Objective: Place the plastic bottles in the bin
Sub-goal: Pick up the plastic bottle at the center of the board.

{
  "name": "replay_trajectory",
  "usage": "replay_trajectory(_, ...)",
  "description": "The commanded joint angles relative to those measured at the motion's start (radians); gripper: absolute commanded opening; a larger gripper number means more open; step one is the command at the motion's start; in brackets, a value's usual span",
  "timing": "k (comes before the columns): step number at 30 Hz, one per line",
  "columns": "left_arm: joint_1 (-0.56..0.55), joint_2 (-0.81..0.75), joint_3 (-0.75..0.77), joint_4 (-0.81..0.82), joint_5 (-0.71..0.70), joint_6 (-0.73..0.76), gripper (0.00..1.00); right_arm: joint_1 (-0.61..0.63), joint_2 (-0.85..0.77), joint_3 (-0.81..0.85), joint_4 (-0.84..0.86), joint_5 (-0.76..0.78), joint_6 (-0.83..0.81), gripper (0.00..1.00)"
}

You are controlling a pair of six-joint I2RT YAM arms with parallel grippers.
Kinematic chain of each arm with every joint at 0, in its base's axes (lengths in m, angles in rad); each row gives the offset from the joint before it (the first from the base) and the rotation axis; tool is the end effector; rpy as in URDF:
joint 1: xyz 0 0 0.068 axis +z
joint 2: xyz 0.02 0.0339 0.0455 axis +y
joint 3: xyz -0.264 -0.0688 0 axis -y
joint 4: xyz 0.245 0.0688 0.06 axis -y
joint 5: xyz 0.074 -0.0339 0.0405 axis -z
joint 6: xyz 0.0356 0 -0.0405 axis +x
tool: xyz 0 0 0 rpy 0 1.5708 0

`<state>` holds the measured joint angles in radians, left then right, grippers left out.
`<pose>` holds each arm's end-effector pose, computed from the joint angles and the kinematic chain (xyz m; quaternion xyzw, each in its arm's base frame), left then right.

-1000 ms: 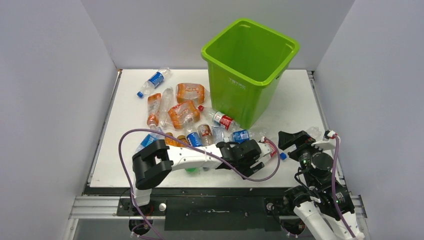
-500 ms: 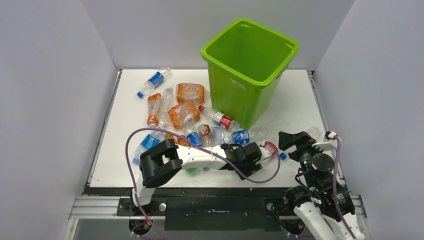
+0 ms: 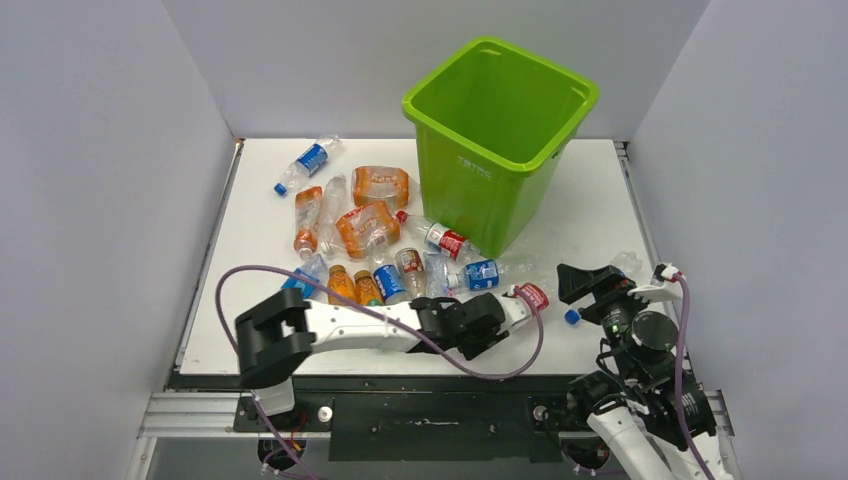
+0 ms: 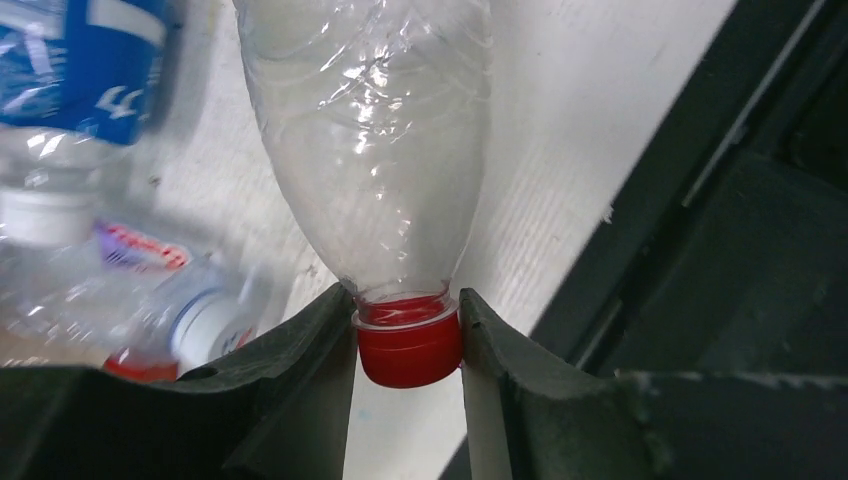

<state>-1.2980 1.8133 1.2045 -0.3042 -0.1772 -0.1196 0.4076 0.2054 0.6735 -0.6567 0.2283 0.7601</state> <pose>0.1099 -0.3694 0.1926 0.5001 0.7996 -0.1459 0.2987 0.0582 0.0163 0.3111 0.2057 0.7409 0.2758 0.5767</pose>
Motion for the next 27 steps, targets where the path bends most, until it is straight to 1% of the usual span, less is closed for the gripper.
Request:
replay_trajectory(1, -0.034, -0.266, -0.064, -0.005, -0.120, -0.012, 0.00, 0.010, 0.004, 0.114, 0.046, -0.080, -0.067, 0.90)
replay_trajectory(4, -0.064, -0.433, -0.099, -0.098, -0.211, 0.002, 0.00, 0.012, 0.045, 0.190, 0.070, -0.161, -0.115, 0.90)
replay_trajectory(7, -0.094, -0.570, -0.107, -0.200, -0.275, 0.054, 0.00, 0.010, 0.106, 0.282, 0.085, -0.268, -0.163, 0.90)
replay_trajectory(12, -0.182, -0.770, -0.154, -0.287, -0.437, 0.253, 0.00, 0.012, 0.205, 0.386, 0.118, -0.457, -0.250, 0.90)
replay_trajectory(14, -0.204, -0.832, -0.188, -0.301, -0.461, 0.345, 0.00, 0.010, 0.249, 0.409, 0.136, -0.538, -0.262, 0.90)
replay_trajectory(17, -0.257, -0.899, -0.226, -0.338, -0.462, 0.471, 0.00, 0.010, 0.305, 0.421, 0.161, -0.640, -0.265, 0.90)
replay_trajectory(20, -0.326, -0.947, -0.250, -0.361, -0.461, 0.638, 0.00, 0.010, 0.356, 0.437, 0.162, -0.680, -0.261, 0.90)
replay_trajectory(22, -0.371, -0.968, -0.256, -0.357, -0.514, 0.720, 0.00, 0.012, 0.379, 0.442, 0.179, -0.699, -0.253, 0.90)
replay_trajectory(27, -0.424, -0.995, -0.290, -0.311, -0.627, 0.958, 0.00, 0.010, 0.468, 0.470, 0.217, -0.864, -0.221, 0.90)
